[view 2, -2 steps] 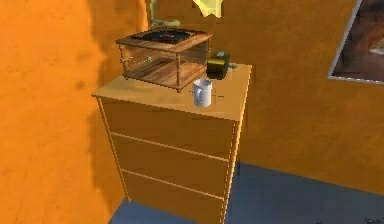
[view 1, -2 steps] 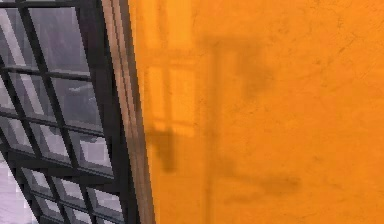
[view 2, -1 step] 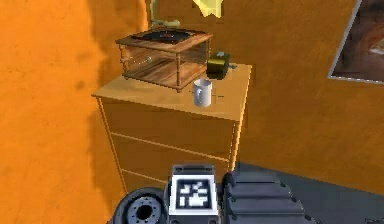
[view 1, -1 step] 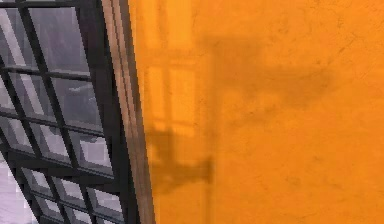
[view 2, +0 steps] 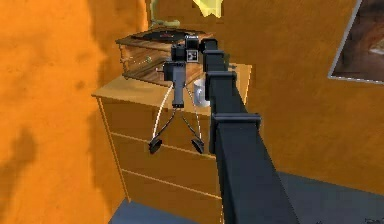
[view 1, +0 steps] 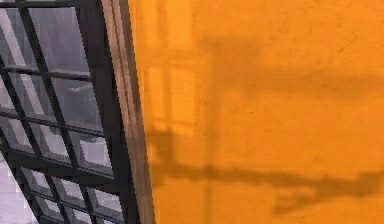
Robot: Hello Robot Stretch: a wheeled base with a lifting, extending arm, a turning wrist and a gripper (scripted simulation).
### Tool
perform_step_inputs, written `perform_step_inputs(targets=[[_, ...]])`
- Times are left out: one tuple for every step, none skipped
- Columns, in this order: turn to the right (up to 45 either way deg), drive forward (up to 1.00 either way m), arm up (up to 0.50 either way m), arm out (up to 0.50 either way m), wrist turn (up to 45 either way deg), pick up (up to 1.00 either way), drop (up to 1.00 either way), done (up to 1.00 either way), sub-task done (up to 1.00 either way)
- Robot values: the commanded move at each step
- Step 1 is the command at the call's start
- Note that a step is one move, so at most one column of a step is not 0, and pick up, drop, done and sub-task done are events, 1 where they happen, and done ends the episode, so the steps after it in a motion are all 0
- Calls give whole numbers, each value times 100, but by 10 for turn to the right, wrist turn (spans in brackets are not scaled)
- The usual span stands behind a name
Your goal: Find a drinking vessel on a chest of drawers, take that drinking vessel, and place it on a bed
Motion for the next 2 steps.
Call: perform_step_inputs(targets=[[0,0,0,0,450,0,0,0,0],[0,0,0,0,450,0,0,0,0]])
